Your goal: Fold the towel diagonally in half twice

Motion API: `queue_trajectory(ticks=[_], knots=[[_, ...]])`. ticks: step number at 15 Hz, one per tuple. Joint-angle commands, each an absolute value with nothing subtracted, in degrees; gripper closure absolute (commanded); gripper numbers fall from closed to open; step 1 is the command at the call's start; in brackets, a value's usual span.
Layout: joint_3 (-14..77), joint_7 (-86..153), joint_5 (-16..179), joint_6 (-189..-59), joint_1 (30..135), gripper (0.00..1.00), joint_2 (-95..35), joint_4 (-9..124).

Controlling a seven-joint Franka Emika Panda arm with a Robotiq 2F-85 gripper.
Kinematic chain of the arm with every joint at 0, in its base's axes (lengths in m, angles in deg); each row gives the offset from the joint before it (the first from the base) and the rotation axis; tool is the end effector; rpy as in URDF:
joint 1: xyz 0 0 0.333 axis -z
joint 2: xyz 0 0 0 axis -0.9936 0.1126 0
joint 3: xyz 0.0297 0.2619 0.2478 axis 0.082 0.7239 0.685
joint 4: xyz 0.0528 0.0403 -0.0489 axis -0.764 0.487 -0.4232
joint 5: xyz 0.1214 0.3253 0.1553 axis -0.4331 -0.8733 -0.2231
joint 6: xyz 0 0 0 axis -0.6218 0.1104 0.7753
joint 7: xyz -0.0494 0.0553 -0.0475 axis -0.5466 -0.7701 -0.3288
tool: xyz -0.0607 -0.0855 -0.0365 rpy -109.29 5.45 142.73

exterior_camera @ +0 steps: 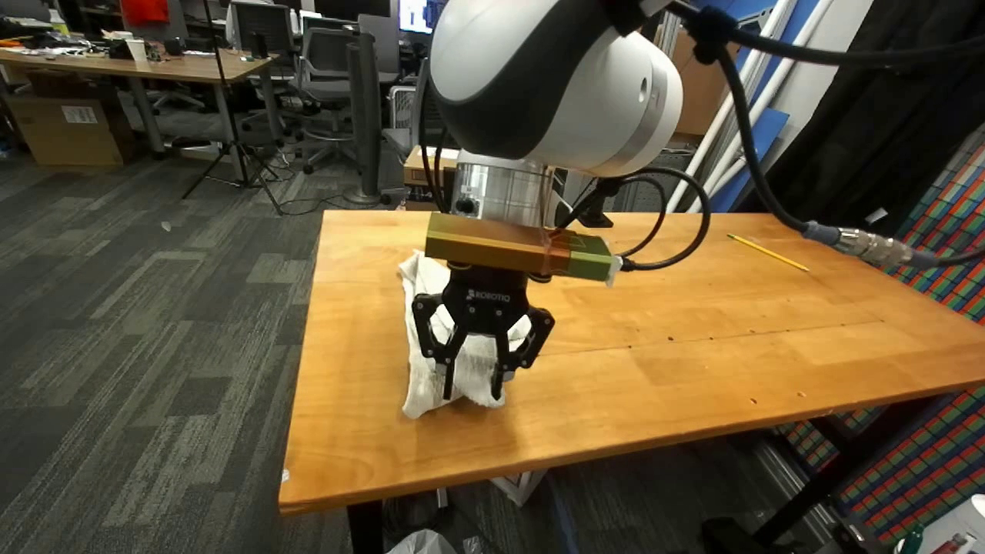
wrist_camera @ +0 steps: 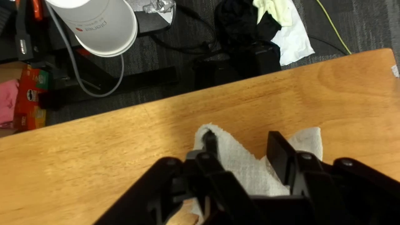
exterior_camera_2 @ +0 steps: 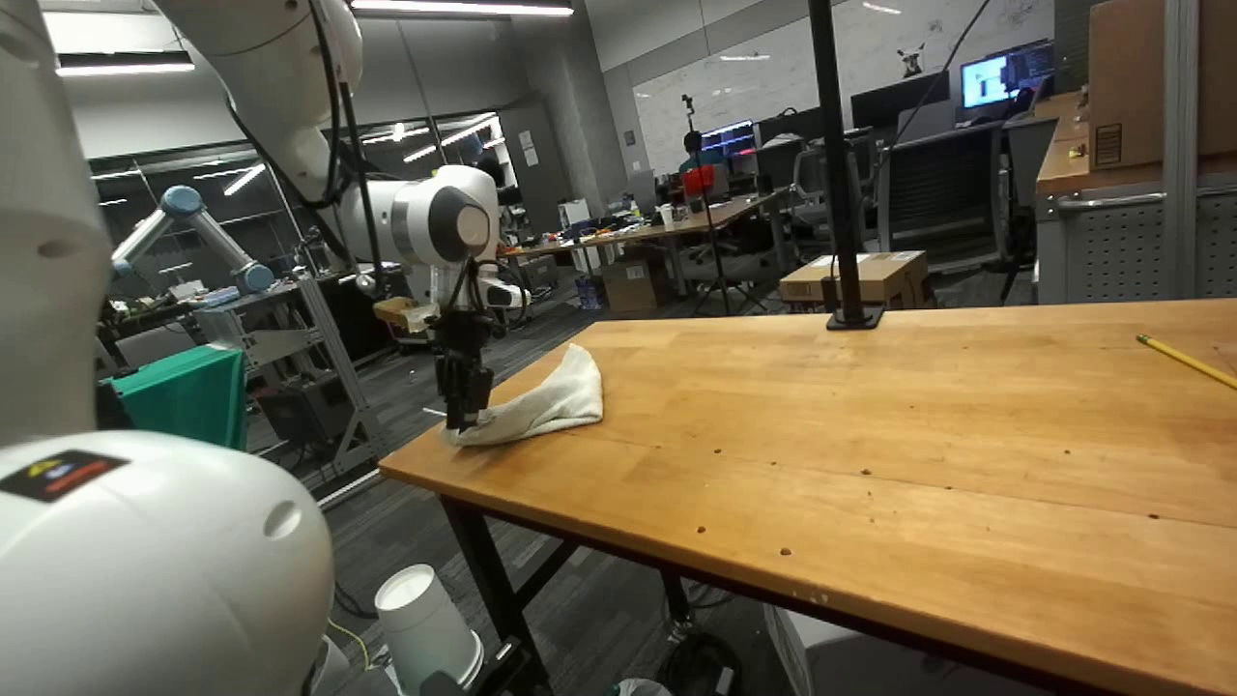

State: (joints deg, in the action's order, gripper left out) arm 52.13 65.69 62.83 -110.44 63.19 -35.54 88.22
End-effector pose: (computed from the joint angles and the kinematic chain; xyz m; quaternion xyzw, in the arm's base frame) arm 0.4228 0.3301 0.3496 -0.9813 0.0793 0.1704 0.0414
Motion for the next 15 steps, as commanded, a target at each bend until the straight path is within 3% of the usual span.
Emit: queue_trajectory(ticks=[1, 4, 15], knots=[[52.26, 62.08, 59.88, -115.14, 64.04, 0.20, -42.23, 94.60], [52.57, 59.74, 57.08, -122.05, 64.39, 0.01, -49.17, 102.08], [59.40, 83.30, 74.36, -143.13, 69.99, 0.00, -69.71, 124.33]])
